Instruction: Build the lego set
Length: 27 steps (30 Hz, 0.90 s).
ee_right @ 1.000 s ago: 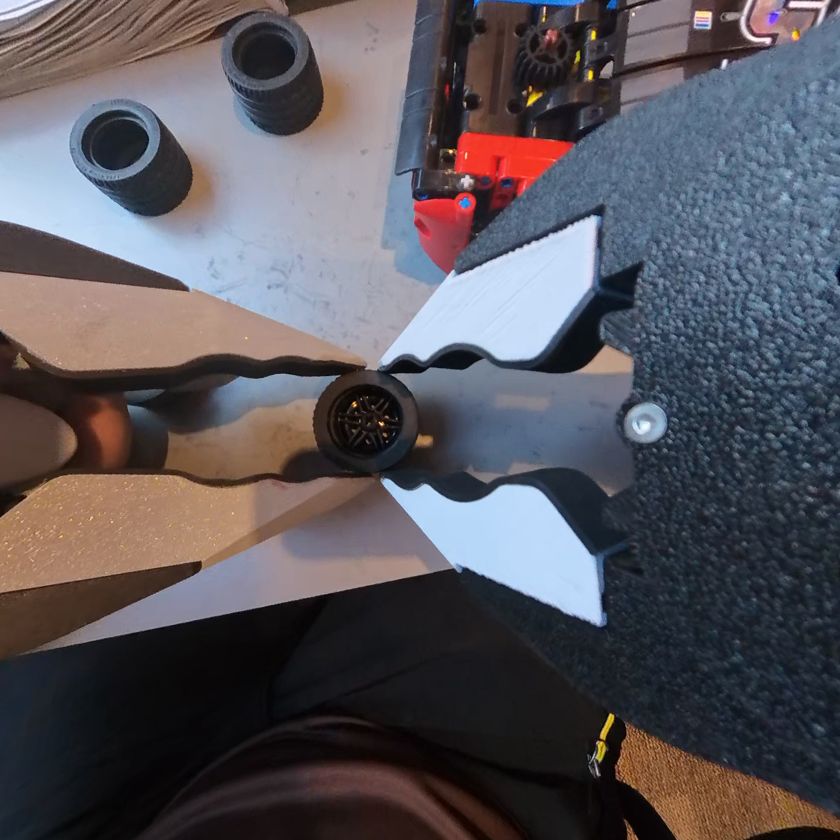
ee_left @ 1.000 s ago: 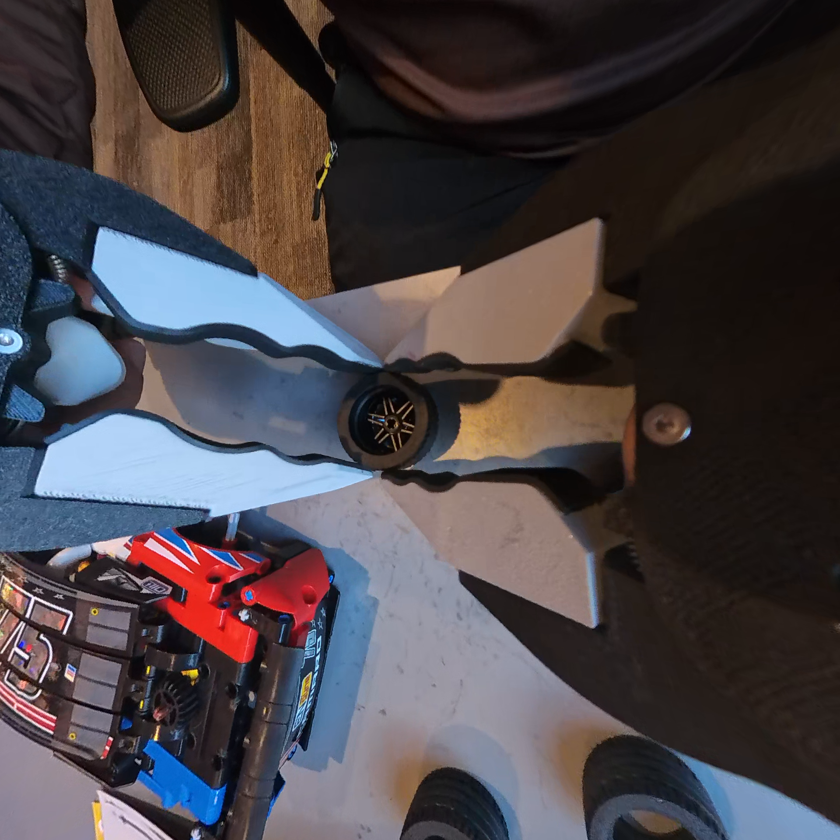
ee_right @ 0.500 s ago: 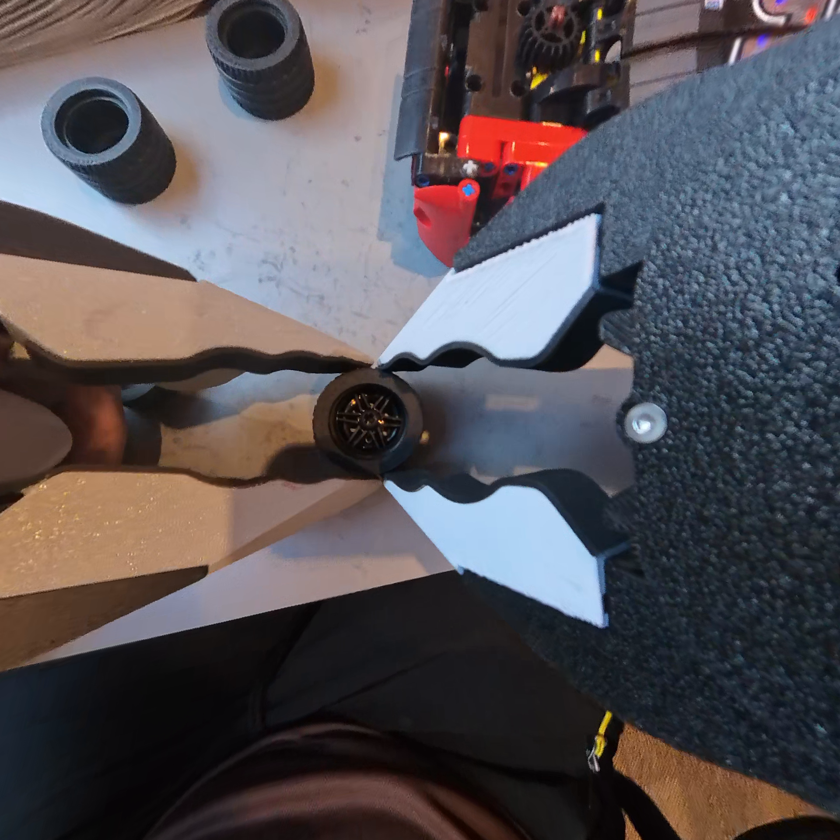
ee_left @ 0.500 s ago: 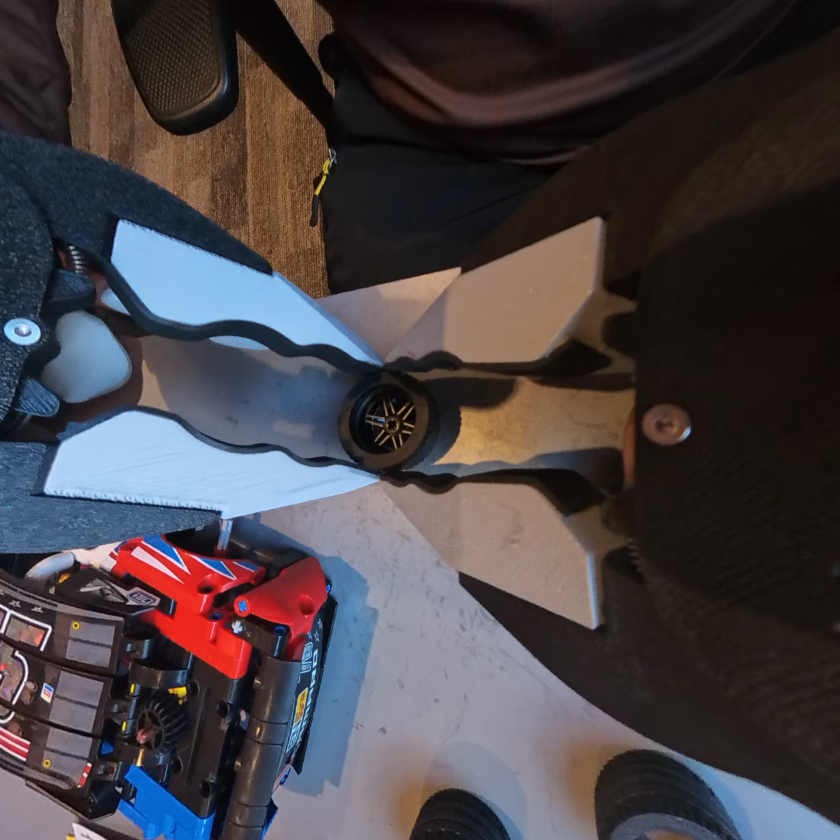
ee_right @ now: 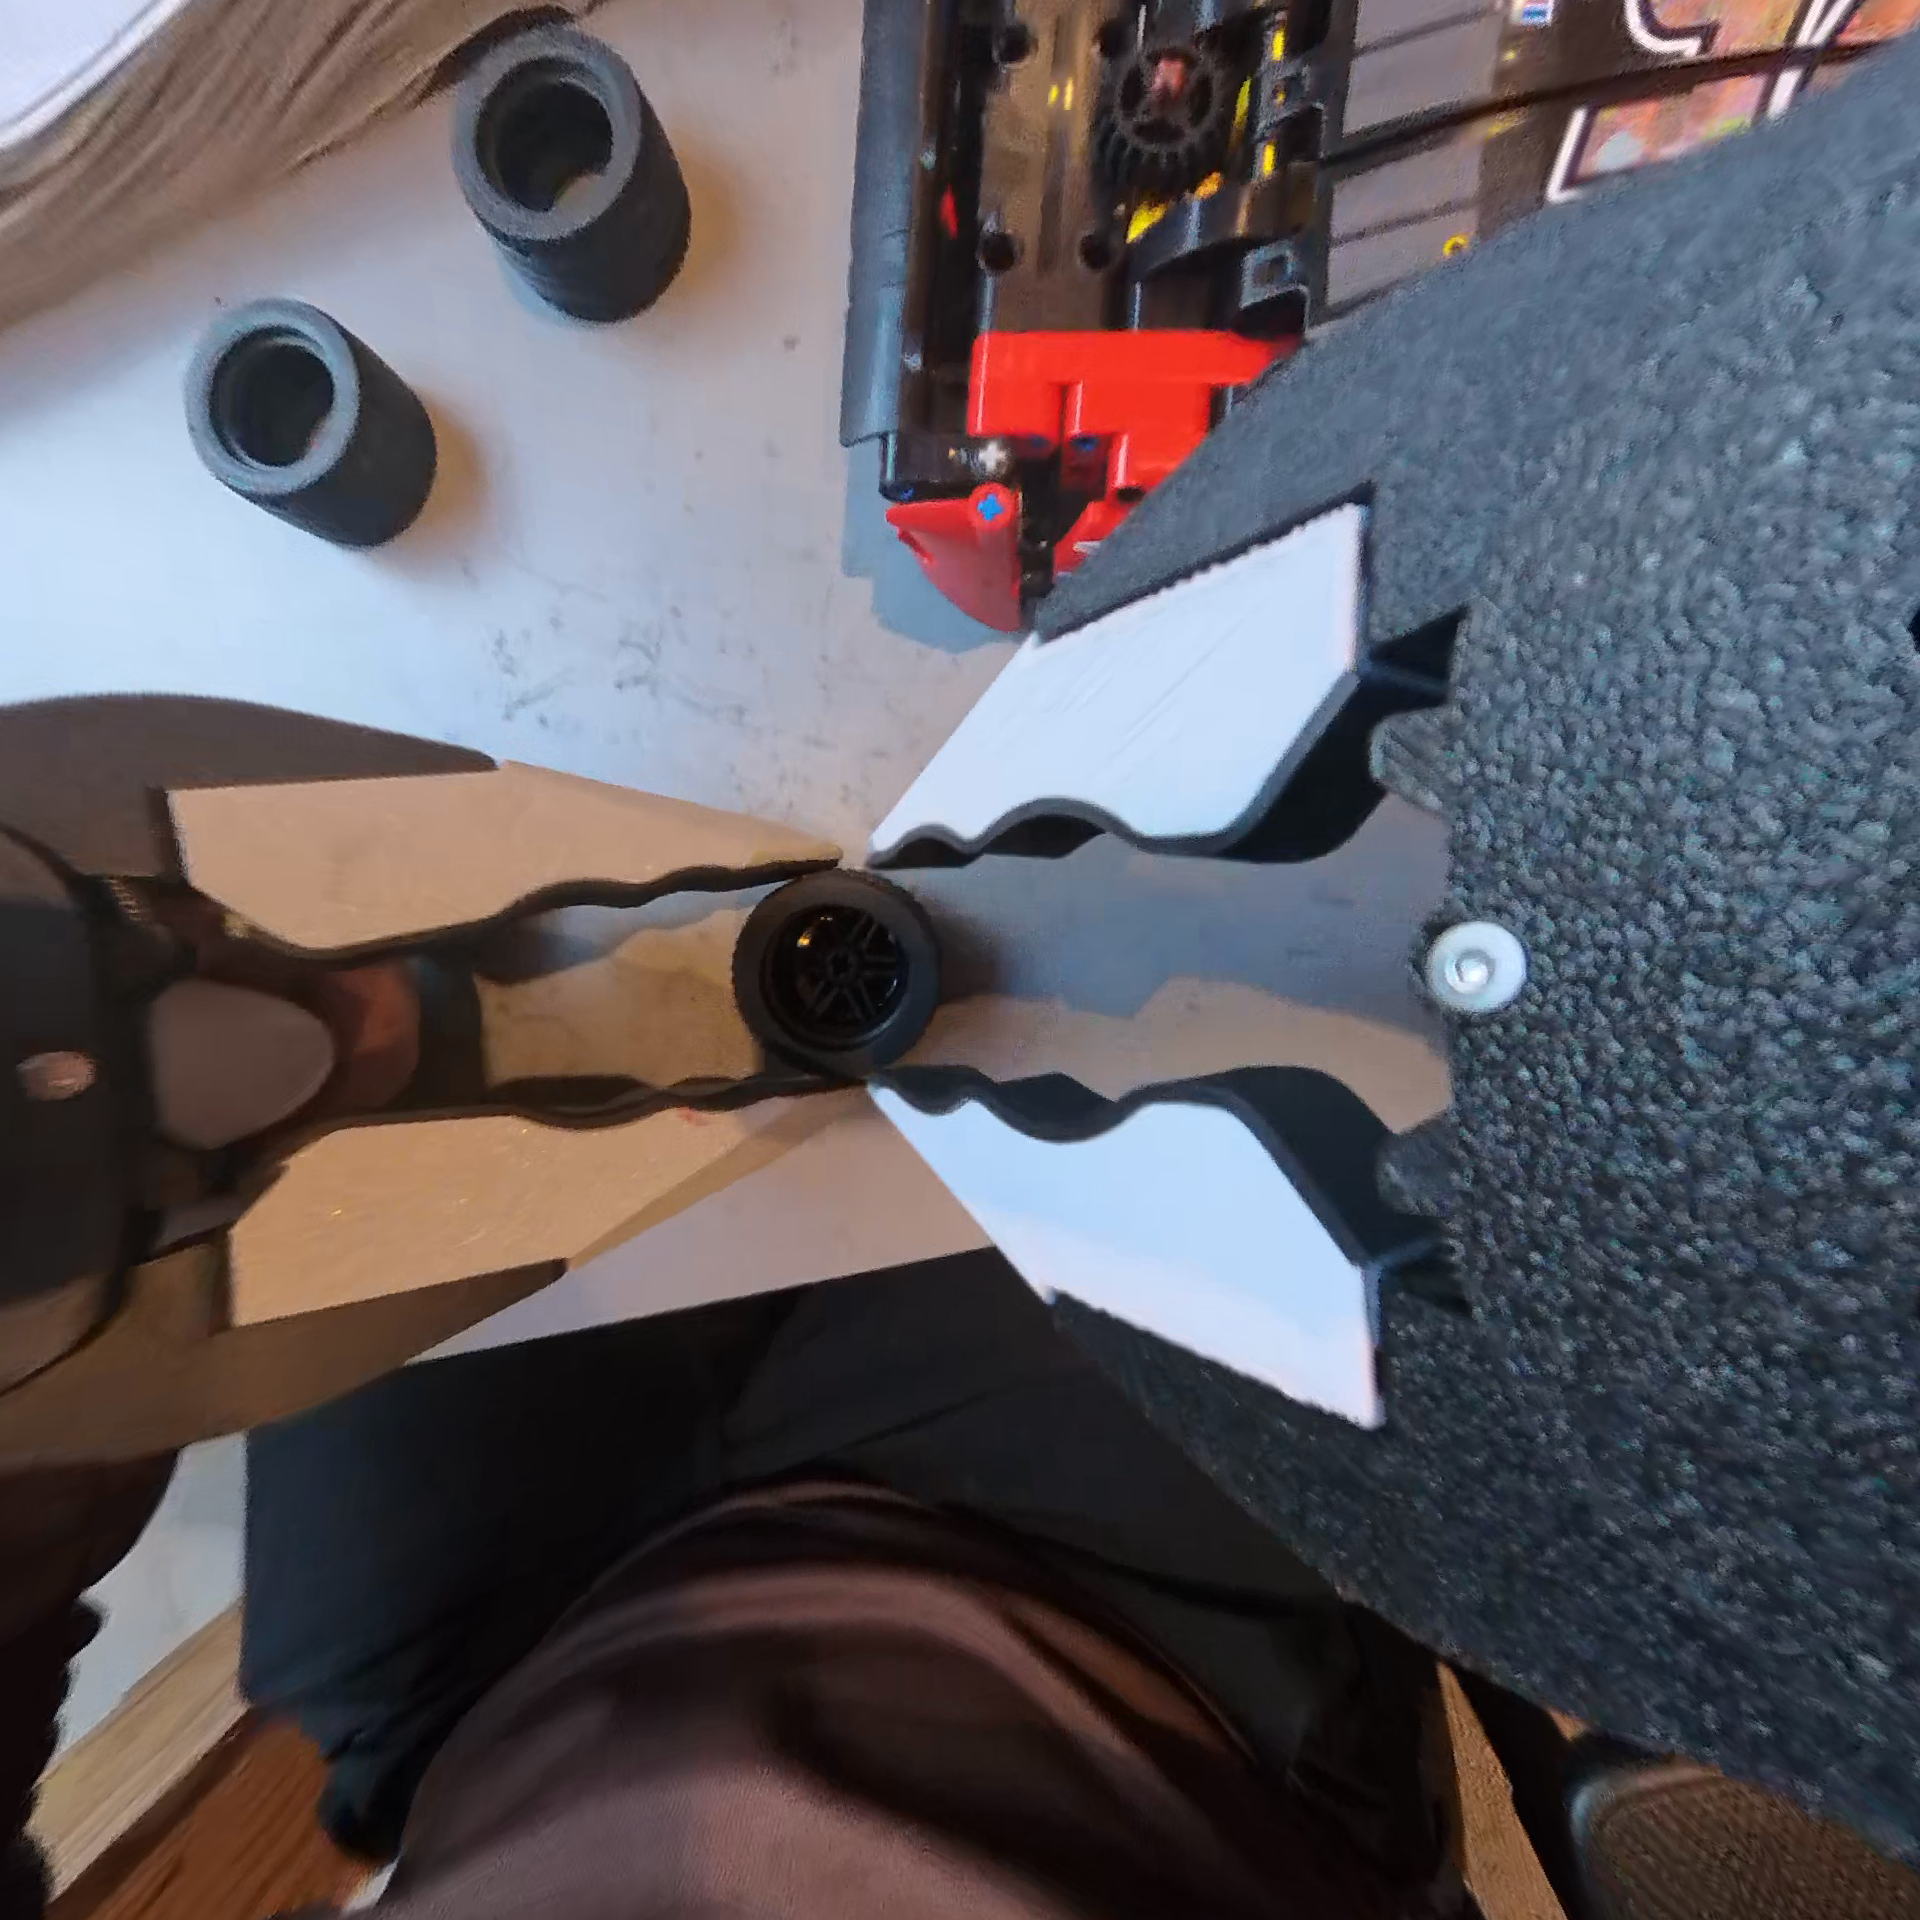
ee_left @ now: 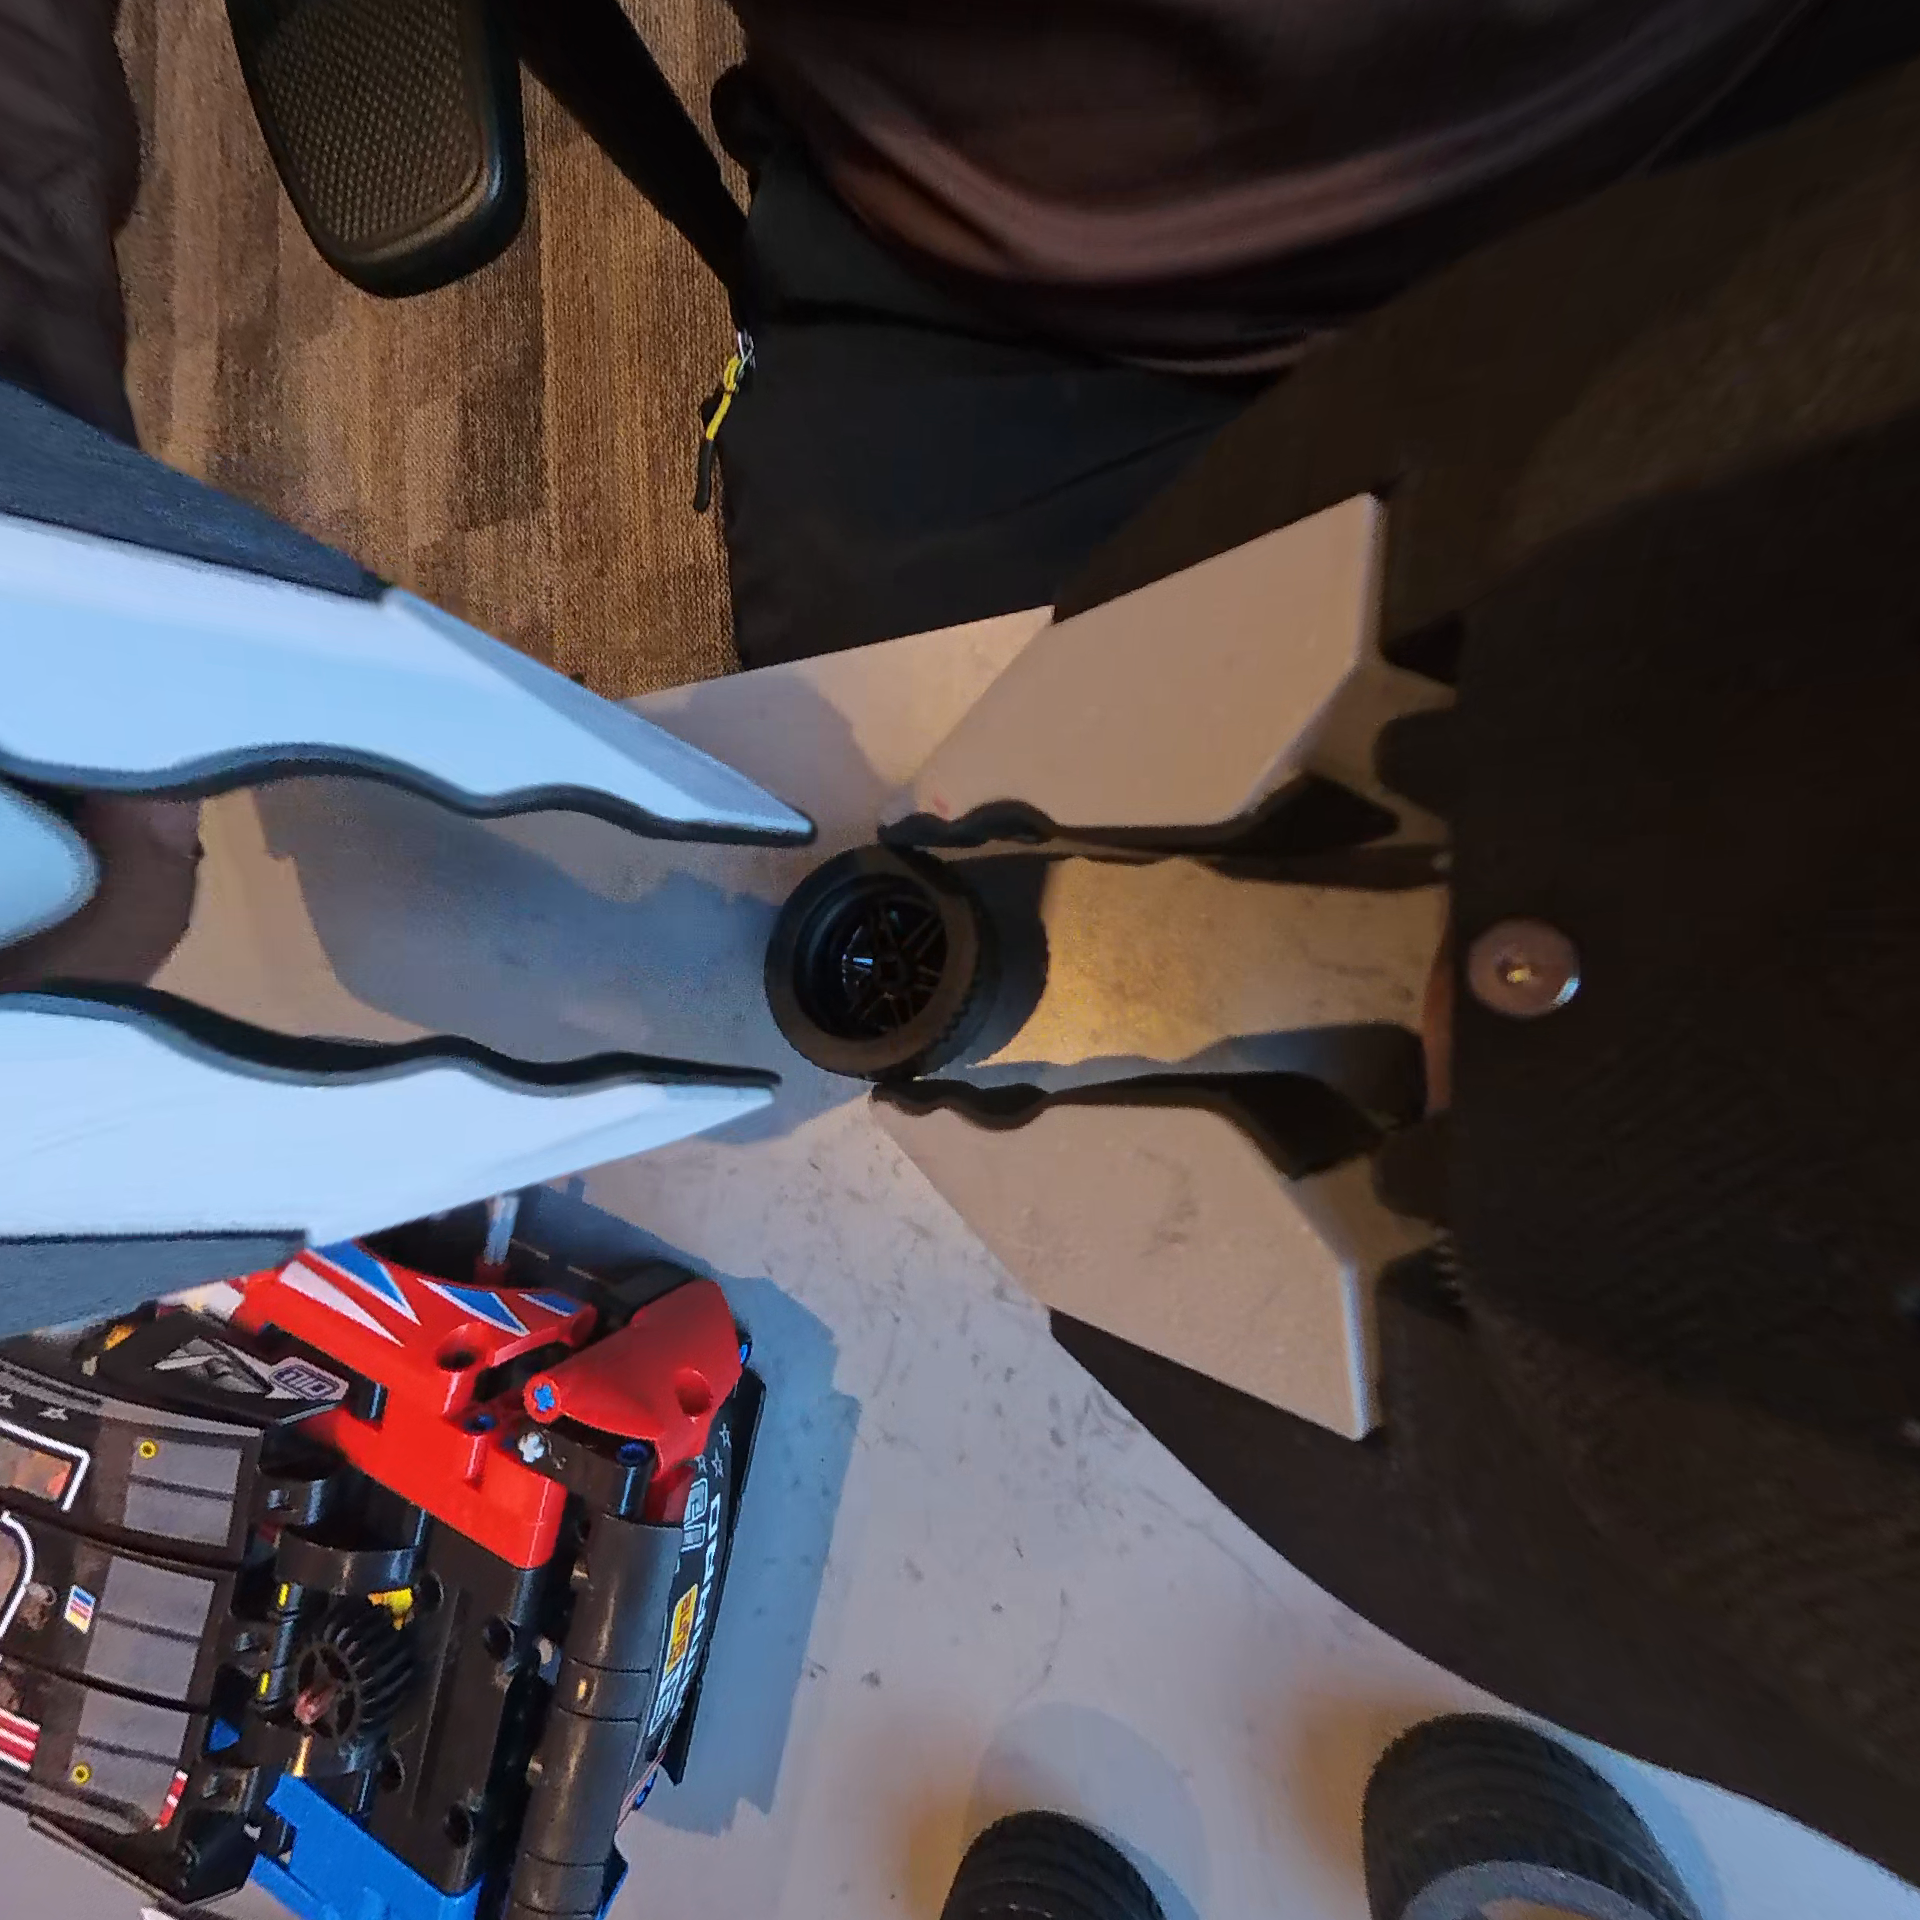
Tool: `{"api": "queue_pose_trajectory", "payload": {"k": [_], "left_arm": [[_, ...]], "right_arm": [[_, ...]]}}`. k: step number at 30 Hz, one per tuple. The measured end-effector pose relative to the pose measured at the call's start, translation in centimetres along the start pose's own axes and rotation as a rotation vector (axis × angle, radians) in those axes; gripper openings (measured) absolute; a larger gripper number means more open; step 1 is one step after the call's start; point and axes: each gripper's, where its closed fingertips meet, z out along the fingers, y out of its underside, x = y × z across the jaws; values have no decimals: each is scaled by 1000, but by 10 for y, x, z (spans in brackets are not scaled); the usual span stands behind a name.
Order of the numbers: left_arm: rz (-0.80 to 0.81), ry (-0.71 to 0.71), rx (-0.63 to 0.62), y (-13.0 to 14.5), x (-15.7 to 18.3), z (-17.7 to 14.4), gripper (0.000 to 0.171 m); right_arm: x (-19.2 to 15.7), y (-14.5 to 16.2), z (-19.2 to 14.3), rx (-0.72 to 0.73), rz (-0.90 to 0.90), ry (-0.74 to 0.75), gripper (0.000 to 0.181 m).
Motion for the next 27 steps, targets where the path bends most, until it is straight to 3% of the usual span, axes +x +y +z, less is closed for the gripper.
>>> {"api": "queue_pose_trajectory", "payload": {"k": [1,11,27], "left_arm": [[0,1,-1,0,0,0,42],[0,6,-9,1,0,1,42],[2,1,-26,3,0,2,44]], "right_arm": [[-1,-1,-1,-4,0,-9,34],[5,4,8,-150,-139,54,29],[1,1,12,-232,-264,86,29]]}}
